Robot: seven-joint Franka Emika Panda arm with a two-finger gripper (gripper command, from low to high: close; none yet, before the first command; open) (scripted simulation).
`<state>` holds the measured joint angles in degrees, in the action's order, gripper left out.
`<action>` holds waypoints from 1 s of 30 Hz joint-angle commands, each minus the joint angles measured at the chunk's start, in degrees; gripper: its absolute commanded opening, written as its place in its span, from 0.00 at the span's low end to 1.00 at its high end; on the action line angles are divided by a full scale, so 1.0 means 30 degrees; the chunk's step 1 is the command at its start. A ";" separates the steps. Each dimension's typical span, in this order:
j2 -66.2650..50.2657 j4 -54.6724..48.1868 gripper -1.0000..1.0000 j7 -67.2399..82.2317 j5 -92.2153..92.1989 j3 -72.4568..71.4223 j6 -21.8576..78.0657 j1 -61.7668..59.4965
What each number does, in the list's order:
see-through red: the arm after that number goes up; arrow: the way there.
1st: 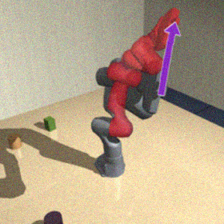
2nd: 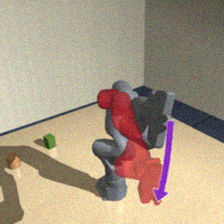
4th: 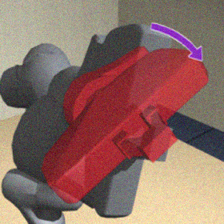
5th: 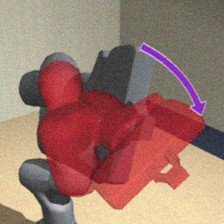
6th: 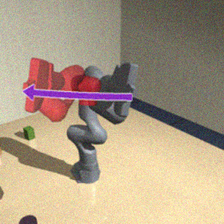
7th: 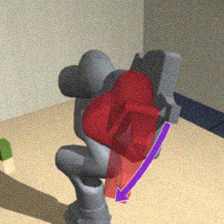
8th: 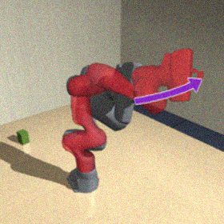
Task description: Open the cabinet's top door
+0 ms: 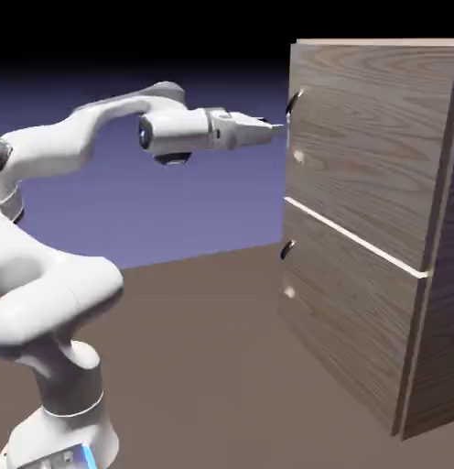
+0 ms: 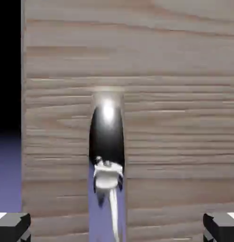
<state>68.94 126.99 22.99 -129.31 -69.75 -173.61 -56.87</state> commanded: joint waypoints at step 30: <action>0.4621 1.2329 0.00 0.4499 0.3715 1.1845 1.3112 1.0275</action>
<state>82.81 163.98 36.50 -118.18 -34.21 -134.21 -26.04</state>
